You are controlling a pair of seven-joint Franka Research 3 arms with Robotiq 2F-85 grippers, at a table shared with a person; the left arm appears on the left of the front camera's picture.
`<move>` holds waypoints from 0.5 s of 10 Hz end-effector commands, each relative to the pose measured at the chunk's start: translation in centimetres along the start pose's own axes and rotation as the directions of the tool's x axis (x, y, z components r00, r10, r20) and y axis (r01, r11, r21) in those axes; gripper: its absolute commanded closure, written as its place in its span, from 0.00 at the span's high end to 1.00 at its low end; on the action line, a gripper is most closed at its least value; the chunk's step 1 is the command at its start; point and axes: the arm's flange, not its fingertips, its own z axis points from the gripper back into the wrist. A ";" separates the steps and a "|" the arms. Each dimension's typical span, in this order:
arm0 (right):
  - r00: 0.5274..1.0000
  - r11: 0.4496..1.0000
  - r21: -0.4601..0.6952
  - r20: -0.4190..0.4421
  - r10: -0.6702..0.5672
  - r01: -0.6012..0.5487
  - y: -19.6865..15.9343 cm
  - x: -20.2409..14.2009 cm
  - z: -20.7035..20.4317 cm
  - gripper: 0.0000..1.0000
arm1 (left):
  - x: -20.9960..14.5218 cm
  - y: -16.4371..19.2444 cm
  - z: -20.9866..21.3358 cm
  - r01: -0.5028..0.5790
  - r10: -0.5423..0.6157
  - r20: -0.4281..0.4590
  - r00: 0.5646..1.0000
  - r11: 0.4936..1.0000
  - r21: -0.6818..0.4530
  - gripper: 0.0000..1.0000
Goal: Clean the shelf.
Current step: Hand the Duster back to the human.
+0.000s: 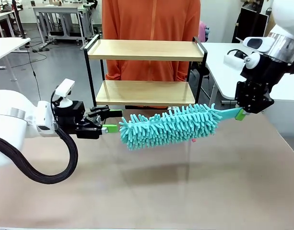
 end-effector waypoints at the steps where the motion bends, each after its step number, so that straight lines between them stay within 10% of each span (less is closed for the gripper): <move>1: 1.000 1.000 0.000 0.023 0.009 -0.009 0.3 -0.1 0.1 0.13 | -0.5 -3.5 -1.0 -0.013 0.013 0.019 1.000 1.000 -0.001 1.00; 5: 1.000 1.000 0.000 0.023 0.009 -0.009 0.3 -0.1 0.1 0.13 | -2.0 -3.8 -3.7 -0.050 0.050 -0.007 0.999 0.999 -0.009 1.00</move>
